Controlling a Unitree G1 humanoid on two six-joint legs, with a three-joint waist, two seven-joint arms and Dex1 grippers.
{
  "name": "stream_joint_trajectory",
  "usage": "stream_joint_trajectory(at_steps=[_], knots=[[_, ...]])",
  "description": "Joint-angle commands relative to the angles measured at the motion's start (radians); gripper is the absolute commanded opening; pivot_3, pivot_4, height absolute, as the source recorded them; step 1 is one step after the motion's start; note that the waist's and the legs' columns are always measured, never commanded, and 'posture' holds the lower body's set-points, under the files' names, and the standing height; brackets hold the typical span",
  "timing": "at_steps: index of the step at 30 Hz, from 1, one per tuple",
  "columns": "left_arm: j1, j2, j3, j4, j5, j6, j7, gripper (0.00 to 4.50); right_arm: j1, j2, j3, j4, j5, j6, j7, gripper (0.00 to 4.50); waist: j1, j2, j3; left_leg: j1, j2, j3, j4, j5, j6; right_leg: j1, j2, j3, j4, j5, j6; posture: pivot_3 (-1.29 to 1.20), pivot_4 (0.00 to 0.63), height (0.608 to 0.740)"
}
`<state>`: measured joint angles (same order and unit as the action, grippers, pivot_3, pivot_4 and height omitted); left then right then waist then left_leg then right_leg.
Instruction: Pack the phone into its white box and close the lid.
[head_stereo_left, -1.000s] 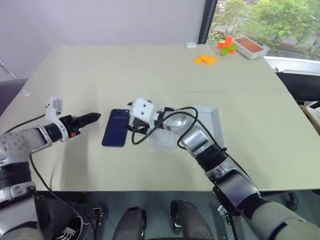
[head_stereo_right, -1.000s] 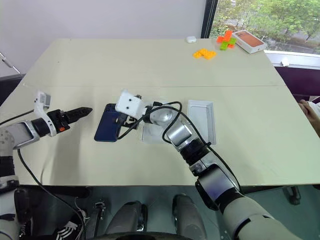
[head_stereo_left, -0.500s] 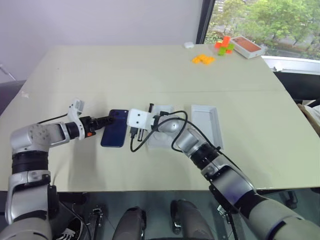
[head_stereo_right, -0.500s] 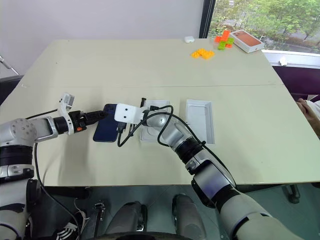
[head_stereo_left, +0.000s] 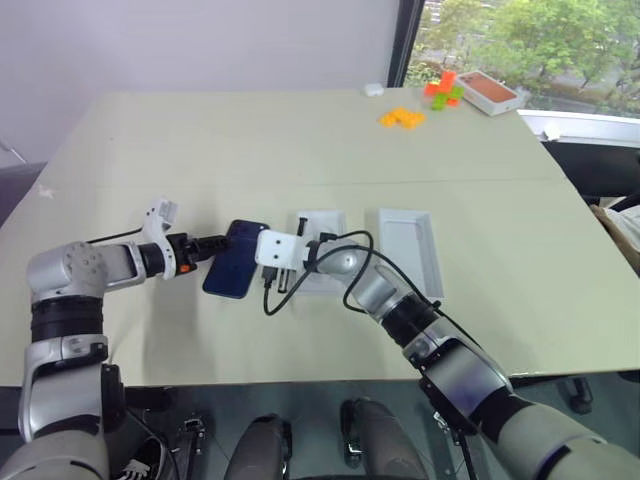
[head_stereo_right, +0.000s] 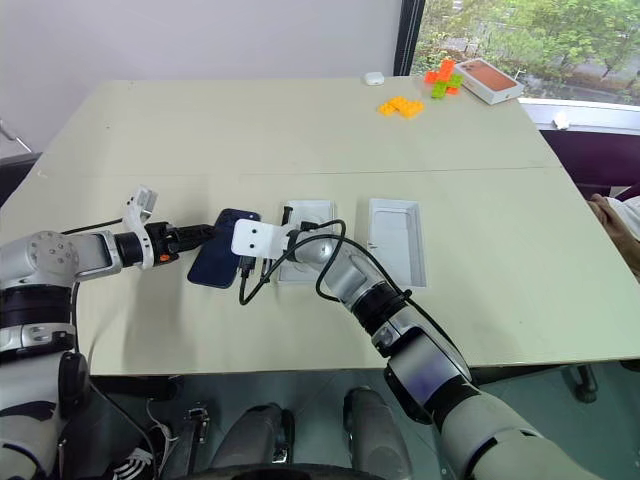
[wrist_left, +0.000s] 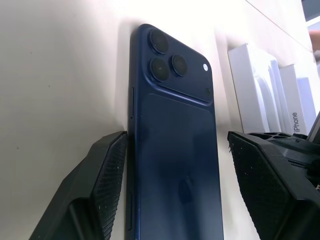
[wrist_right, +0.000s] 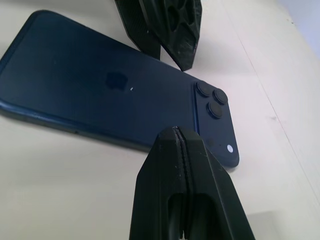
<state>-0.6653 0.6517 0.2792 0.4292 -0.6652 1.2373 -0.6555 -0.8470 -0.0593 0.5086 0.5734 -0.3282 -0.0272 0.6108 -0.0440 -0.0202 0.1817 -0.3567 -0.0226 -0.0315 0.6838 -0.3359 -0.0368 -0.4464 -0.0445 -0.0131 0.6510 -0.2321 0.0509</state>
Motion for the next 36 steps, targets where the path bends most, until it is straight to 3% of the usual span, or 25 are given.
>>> stream_joint_trajectory(at_steps=[1,9,20,36], knots=[[0.005,0.000,0.004,0.013,0.004,-0.002,-0.018,3.28,-0.016,0.000,0.025,-0.021,-0.033,-0.014,0.004,0.00,0.000,0.000,0.000,0.000,0.000,0.000,0.000,0.000,0.000,0.000,0.000,0.000,0.000,0.000,0.000,0.00,0.150,0.740],[-0.002,0.001,-0.025,0.045,0.026,-0.003,-0.041,3.28,-0.023,0.003,0.046,-0.023,-0.067,0.052,0.064,0.00,0.000,0.000,0.000,0.001,0.000,0.000,0.000,0.000,0.000,0.000,0.000,0.000,0.001,0.000,0.000,0.00,0.150,0.740],[0.016,-0.002,-0.066,0.017,0.051,-0.007,-0.081,3.28,-0.031,0.076,0.003,-0.139,0.000,0.389,0.195,0.00,0.001,0.000,-0.001,0.002,0.000,0.000,0.000,0.000,0.000,0.001,0.000,0.000,0.002,0.000,0.000,0.00,0.150,0.740],[0.050,-0.066,0.072,-0.199,-0.060,0.256,-0.012,3.28,-0.017,0.052,0.020,-0.126,-0.008,0.359,0.186,0.00,0.001,0.000,-0.001,0.001,0.000,-0.001,0.000,0.000,0.000,0.001,0.000,0.000,0.001,0.000,0.000,0.00,0.150,0.740]])
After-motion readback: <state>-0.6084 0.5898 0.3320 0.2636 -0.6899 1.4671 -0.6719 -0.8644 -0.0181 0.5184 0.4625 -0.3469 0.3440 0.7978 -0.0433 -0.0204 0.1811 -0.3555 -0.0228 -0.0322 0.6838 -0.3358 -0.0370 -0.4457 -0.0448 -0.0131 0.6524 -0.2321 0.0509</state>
